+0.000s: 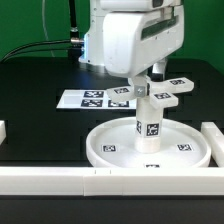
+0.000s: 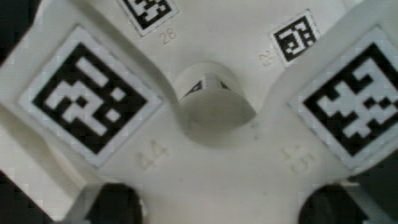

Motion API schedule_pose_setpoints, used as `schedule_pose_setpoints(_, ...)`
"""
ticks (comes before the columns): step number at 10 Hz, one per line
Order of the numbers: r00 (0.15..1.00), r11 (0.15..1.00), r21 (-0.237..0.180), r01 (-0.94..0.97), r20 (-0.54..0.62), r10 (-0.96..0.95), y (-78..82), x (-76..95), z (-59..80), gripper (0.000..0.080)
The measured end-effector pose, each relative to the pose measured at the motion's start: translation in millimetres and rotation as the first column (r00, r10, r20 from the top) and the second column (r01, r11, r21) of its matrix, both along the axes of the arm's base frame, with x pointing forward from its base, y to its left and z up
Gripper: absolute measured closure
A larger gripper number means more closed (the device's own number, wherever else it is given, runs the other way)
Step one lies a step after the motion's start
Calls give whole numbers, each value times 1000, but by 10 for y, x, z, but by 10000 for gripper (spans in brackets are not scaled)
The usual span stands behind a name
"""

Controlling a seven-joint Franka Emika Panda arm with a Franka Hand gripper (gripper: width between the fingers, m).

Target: Assemble round table

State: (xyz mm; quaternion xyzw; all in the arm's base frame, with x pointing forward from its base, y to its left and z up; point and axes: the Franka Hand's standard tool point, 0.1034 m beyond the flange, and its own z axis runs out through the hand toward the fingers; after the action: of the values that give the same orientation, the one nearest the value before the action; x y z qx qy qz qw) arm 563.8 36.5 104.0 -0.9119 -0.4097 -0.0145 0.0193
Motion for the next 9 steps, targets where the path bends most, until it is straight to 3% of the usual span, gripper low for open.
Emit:
schedule_pose_setpoints(3, 931, 931, 0, 365, -21, -365, 12, -1, 1, 360)
schedule_pose_setpoints(5, 861, 862, -2, 508, -27, -508, 9, -2, -7, 360)
schedule_pose_setpoints(8, 715, 716, -8, 698, -37, -698, 10, -3, -10, 360)
schedule_pose_setpoints(9, 622, 622, -2, 783, -48, -782, 1, -4, -11, 360)
